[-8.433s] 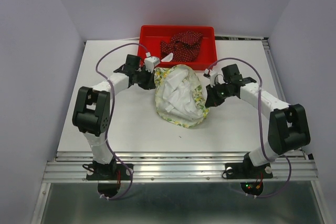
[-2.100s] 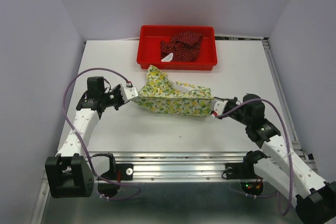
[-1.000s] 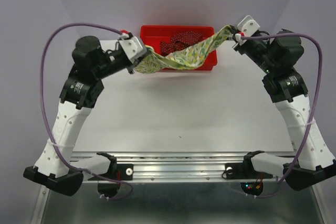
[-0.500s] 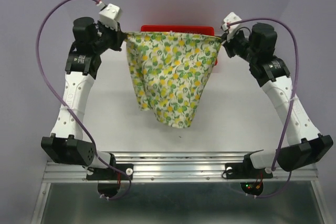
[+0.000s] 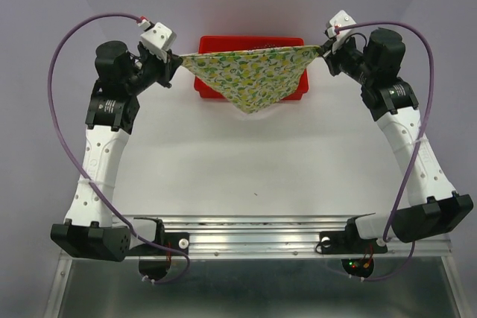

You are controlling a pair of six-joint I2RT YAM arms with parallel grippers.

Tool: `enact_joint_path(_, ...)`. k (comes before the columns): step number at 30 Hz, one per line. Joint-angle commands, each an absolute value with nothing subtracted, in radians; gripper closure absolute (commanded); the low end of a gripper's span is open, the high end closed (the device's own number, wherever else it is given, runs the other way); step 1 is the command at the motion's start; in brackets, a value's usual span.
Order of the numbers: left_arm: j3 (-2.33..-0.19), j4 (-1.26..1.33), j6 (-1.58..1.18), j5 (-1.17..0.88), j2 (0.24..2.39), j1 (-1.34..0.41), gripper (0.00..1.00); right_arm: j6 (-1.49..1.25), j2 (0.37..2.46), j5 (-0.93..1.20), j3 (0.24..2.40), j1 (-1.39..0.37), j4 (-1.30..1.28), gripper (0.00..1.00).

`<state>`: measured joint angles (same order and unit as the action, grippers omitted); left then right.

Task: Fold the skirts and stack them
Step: Flatten the skirt out

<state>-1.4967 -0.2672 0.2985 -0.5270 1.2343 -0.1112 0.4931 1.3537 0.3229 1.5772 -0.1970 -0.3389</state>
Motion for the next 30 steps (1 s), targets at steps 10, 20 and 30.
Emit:
enact_joint_path(10,-1.551,-0.201,0.328,-0.466,1.265,-0.092,1.0,0.528,1.342,0.209,1.588,-0.161,-0.215,0.99)
enact_joint_path(20,-1.745,-0.14,0.337,-0.445,1.472,-0.092,1.0,0.537,1.555,0.173,1.739,-0.15,-0.109,0.99)
enact_joint_path(30,-2.224,-0.134,0.42,-0.348,1.706,-0.089,1.0,0.518,1.865,0.163,2.328,-0.094,-0.103,0.99)
